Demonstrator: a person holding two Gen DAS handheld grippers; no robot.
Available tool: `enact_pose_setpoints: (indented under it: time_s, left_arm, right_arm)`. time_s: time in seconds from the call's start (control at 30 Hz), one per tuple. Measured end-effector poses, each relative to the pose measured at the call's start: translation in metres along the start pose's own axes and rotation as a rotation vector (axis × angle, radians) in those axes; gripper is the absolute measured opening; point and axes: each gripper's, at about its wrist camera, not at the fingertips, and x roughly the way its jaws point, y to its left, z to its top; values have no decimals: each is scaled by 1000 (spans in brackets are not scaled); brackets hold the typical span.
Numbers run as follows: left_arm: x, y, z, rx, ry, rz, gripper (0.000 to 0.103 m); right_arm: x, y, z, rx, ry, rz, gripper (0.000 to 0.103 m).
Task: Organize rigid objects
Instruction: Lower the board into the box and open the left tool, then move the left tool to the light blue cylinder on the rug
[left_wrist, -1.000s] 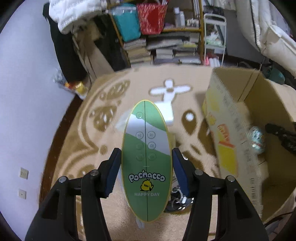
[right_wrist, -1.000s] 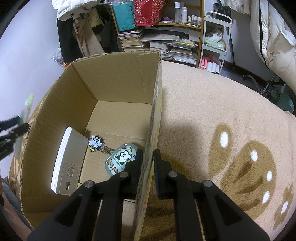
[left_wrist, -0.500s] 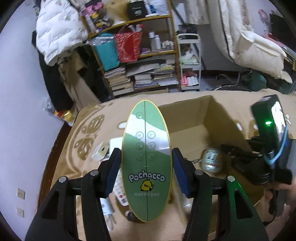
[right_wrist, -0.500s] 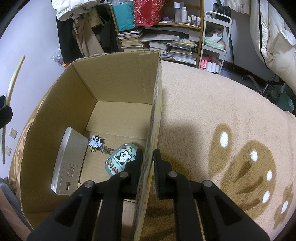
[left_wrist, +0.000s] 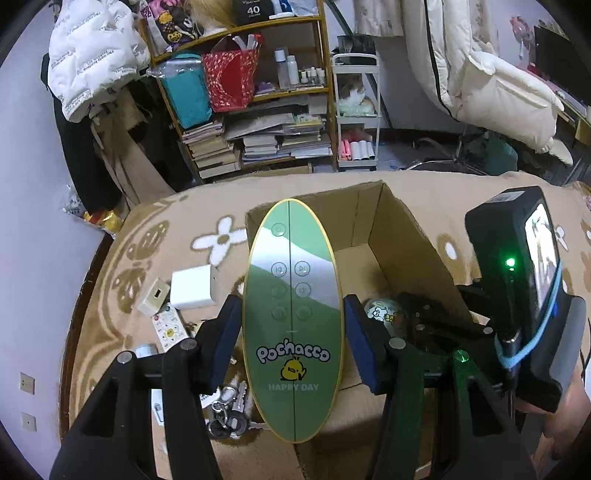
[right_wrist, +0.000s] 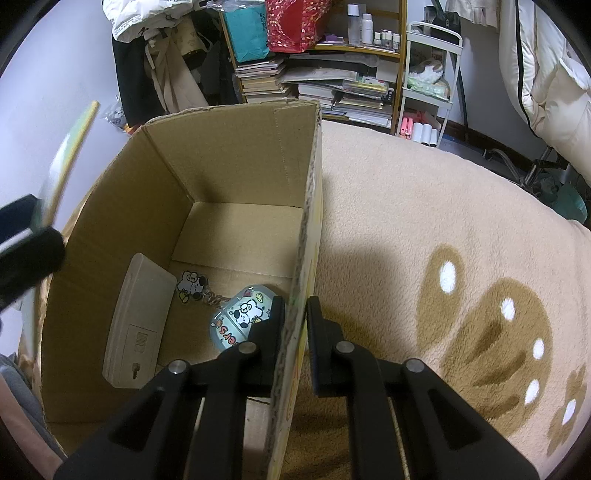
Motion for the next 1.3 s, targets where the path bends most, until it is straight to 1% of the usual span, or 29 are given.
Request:
enact_pose_setpoints:
  time_s: [0.1,0.27,0.57,0.67,0.73,0.77,0.83,0.87,0.93,1.0,1.07,1.13,1.23,1.3]
  left_arm:
    - [8,-2,-2,-22,27,-30,54]
    - [18,-8,-6,1,48,-12,54]
    - [15,-3,-5,-4,56,10,56]
    - [10,4,-3,-20,65,-6,58]
    - [3,11,-2,-34,57,-19,69]
    - [-1,13,-2,-38,50,-20,71]
    - [-10,20,-2,-42,31,-17,82]
    - [-13,21,-2,-39,25,-14,85]
    - [-19,27,-1,-27,6,18,94]
    - [-23,36,-3,-27,-14,71,95]
    - [-24,47,-5,-49,-15,103,97]
    - [-22,62,-9,-76,-7,116,99]
    - [-15,85,-16,-116,16,126,99]
    - [-9,101,-24,-128,24,154,99]
  right_arm:
    - [0,0,0,1,0,0,12]
    - [0,0,0,0,0,0,12]
    - [0,0,0,0,0,0,12]
    - [-1,-1,0,-6,-2,-5,12]
    - [-1,-1,0,-6,-1,-6,12]
    - [-2,-1,0,-6,-1,-5,12]
    - [-1,0,0,-9,-2,-7,12]
    - [-1,0,0,-9,-2,-7,12]
    - [0,0,0,-8,-1,-6,12]
    - [0,0,0,-10,-1,-8,12]
    - [-1,0,0,-11,-1,-9,12]
    - [0,1,-1,-8,-1,-7,12]
    - [0,1,-1,-9,0,-6,12]
    - [0,1,-1,-9,0,-6,12]
